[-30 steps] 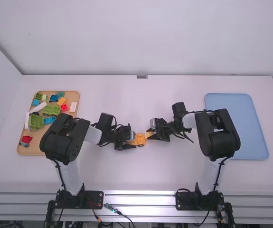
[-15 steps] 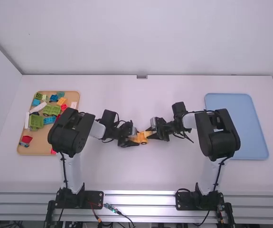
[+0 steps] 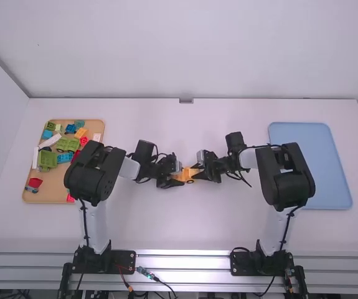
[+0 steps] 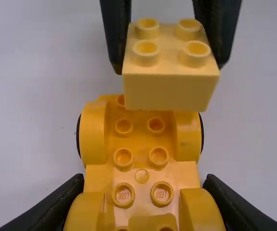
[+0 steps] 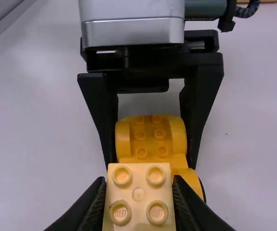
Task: Assemble lego blocks to make yellow taxi
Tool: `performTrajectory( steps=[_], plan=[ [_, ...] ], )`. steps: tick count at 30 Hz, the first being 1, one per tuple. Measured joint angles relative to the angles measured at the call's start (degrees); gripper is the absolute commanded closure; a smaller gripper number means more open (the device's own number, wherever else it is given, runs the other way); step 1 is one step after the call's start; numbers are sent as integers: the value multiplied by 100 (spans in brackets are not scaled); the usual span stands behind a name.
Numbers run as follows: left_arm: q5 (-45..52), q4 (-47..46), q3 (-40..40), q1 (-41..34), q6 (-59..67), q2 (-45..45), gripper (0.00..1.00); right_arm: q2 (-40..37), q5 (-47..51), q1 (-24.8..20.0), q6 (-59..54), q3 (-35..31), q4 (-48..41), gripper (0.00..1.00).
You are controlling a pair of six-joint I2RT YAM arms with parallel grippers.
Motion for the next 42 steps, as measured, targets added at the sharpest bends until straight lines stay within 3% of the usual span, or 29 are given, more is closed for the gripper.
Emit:
performTrajectory(
  steps=[10,19,34,42],
  plan=[
    [-302,1058,-592,-339,-616,-138,79,0,210,33,164,0,-9,82],
    [-407,1263,-903,-337,-616,-302,79,-50,533,511,214,0,-9,86],
    [-457,-1141,160,-337,385,-343,87,-52,603,295,-267,-164,33,87],
    [-455,-938,90,-337,413,-341,86,-52,597,293,-254,-166,50,87]
  ],
)
